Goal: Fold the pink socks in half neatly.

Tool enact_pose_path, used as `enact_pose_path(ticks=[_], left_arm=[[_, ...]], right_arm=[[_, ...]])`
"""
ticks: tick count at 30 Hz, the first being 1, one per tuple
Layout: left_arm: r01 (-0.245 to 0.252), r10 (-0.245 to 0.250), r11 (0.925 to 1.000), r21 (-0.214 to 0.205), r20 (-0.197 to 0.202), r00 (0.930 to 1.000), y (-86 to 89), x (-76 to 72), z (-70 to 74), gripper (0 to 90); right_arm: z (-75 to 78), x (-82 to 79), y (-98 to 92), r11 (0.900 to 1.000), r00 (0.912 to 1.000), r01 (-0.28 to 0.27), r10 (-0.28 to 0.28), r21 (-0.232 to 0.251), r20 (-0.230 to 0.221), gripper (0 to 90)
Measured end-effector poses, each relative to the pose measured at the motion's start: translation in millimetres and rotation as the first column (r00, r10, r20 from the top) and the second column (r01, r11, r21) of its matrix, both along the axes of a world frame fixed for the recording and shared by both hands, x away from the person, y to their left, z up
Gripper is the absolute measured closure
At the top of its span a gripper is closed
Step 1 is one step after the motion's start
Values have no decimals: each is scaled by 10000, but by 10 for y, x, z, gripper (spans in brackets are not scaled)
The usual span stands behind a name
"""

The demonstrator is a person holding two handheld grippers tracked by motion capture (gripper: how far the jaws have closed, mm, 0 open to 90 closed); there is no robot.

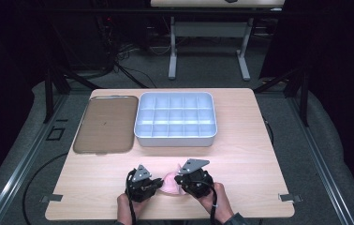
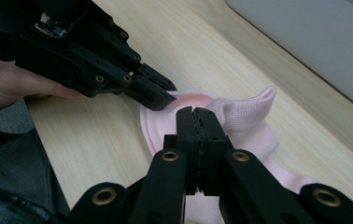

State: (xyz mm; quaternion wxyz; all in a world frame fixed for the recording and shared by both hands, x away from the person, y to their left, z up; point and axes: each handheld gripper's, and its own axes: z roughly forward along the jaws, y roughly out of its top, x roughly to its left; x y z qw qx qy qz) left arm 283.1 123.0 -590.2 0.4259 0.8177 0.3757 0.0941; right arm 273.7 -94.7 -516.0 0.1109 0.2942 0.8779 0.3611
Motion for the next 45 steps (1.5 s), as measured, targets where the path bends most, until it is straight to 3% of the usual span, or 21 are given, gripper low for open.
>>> enact_pose_path(ticks=[13,17,24,26,30,32,35,37,40,41,45], left_arm=[[59,-59,10000,2,4,10000,2,2,1,838],[63,-63,10000,21,3,10000,3,2,1,838],[45,-45,10000,2,-1,10000,2,2,1,837],[44,-44,10000,-2,5,10000,2,2,0,837],[33,-33,10000,-15,3,10000,1,0,0,836],[-19,19,10000,6,6,10000,2,0,0,831],[-25,25,10000,-23,14,10000,2,-1,1,814],[-25,24,10000,70,120,9999,-7,-10,3,804],[-34,34,10000,71,125,9999,-6,-10,3,797],[-38,37,10000,72,125,9999,-6,-10,4,794],[-33,30,9999,151,158,9999,-7,-13,6,787]], right_arm=[[-160,63,267,9984,9977,-533,540,178,-408,896],[-248,104,292,9975,9948,-669,684,223,-749,894],[-323,125,253,9947,9941,-778,826,676,-708,894],[-321,128,254,9945,9936,-826,871,638,-714,872],[-275,132,200,9918,9921,-832,916,974,-855,654],[-210,126,125,9920,9943,-714,790,1042,-710,650],[-153,154,17,9985,9992,45,-24,537,-401,639],[-177,199,-23,9994,9980,261,-246,249,-583,624],[-272,234,-7,9991,9967,161,-191,-383,-783,617],[-350,246,32,9968,9968,29,-92,-803,-790,620],[-464,252,88,9926,9967,-60,-39,-1210,-814,662]])
